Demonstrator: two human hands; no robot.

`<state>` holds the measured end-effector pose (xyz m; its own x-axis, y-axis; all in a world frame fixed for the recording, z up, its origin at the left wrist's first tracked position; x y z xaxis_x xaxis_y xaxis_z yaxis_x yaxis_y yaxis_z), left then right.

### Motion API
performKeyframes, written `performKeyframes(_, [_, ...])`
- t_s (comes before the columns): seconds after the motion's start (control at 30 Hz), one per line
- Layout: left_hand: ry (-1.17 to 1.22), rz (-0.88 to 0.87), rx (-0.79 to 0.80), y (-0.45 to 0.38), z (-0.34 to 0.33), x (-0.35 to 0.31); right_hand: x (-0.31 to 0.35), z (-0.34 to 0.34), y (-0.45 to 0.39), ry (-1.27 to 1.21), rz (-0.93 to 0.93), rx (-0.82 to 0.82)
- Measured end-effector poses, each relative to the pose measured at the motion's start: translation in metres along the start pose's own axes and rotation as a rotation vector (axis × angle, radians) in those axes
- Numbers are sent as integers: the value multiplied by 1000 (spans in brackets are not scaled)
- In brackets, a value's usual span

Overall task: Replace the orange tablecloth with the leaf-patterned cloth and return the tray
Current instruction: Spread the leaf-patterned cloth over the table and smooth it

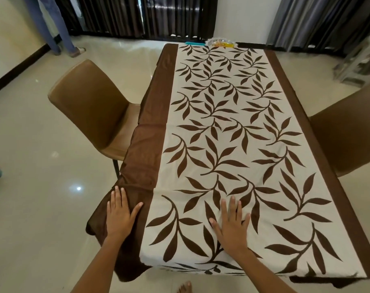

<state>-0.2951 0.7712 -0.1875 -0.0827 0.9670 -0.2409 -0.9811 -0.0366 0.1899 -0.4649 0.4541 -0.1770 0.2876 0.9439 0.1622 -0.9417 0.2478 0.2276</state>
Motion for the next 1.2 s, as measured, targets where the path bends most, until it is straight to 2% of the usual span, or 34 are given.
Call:
performKeyframes(0.17, [12, -24, 6, -44, 2, -5, 8, 3, -28, -99, -24, 81])
performKeyframes(0.33, [-17, 46, -26, -66, 11, -21, 11, 18, -51, -214, 59, 103])
performKeyframes(0.37, [-22, 67, -61, -61, 14, -24, 10, 26, -48, -281, 86, 86])
performKeyframes(0.43, [-14, 85, -152, -38, 21, -34, -1, 37, -33, -345, 126, -54])
performKeyframes(0.53, [60, 62, -229, 19, 18, -47, -30, 29, 4, -181, 55, -165])
performKeyframes(0.7, [71, -22, -80, 89, -24, -43, -43, 0, 48, -37, -6, -120])
performKeyframes(1.03, [10, -61, -88, 50, -17, -50, -34, 4, 25, -17, -41, -107])
performKeyframes(1.2, [21, -115, -108, 39, -17, -49, -43, -2, 40, -17, 127, -92])
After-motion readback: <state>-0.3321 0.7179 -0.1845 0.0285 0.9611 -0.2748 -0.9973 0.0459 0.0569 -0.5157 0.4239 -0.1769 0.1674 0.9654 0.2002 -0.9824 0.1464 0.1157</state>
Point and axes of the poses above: each hand's wrist, its own y-axis away from the middle knuckle, its own z-axis out of the back of the hand, x = y × z, the point moved 5 cm from there along -y, towards the middle knuckle, and after that the axes turned 12 degrees about z, right-handed, at the moved point
